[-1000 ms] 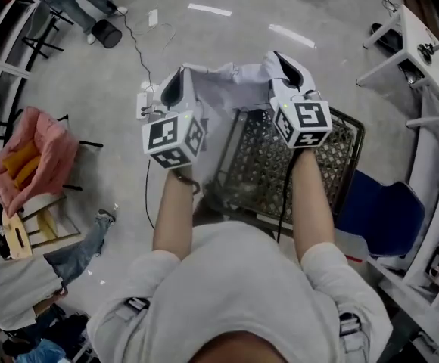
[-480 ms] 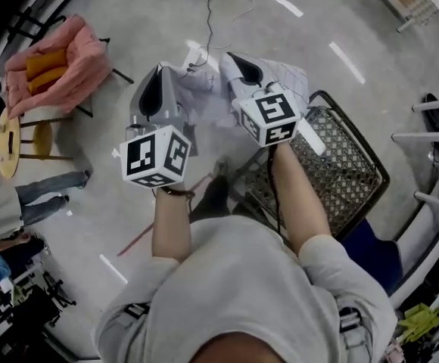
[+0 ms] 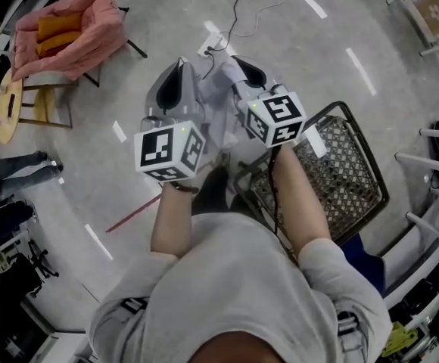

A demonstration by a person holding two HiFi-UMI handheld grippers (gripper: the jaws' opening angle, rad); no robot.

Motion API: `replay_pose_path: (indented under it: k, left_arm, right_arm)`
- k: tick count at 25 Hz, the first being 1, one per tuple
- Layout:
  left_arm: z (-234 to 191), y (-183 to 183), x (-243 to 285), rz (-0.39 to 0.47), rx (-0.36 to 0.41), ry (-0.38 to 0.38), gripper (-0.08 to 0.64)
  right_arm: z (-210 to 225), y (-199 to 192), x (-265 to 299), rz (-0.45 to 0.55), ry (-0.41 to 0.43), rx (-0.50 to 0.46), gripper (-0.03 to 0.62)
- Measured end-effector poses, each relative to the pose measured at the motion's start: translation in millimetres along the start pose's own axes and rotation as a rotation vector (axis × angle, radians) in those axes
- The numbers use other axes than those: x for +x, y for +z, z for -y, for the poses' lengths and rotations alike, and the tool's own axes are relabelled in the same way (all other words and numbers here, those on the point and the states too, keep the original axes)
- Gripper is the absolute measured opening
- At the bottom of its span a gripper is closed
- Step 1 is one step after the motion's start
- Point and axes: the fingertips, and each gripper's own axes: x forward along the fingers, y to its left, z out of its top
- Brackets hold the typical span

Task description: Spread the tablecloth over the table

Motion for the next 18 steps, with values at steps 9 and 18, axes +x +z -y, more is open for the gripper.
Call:
replay_pose_path:
  k: [9, 18]
  left_arm:
    - [55.5, -27.4, 77.8, -0.118, -0.002, -0.131, 0.023]
    - [333.6, 135.9, 46.2, 0.269, 0.022, -0.697, 0.023]
  right_arm:
    - [149.8, -10.5, -34.4, -0.025, -0.265, 0.105, 0.006]
    - [234.6, 204.1, -542.3, 0.371, -1.088, -0.340, 0.006]
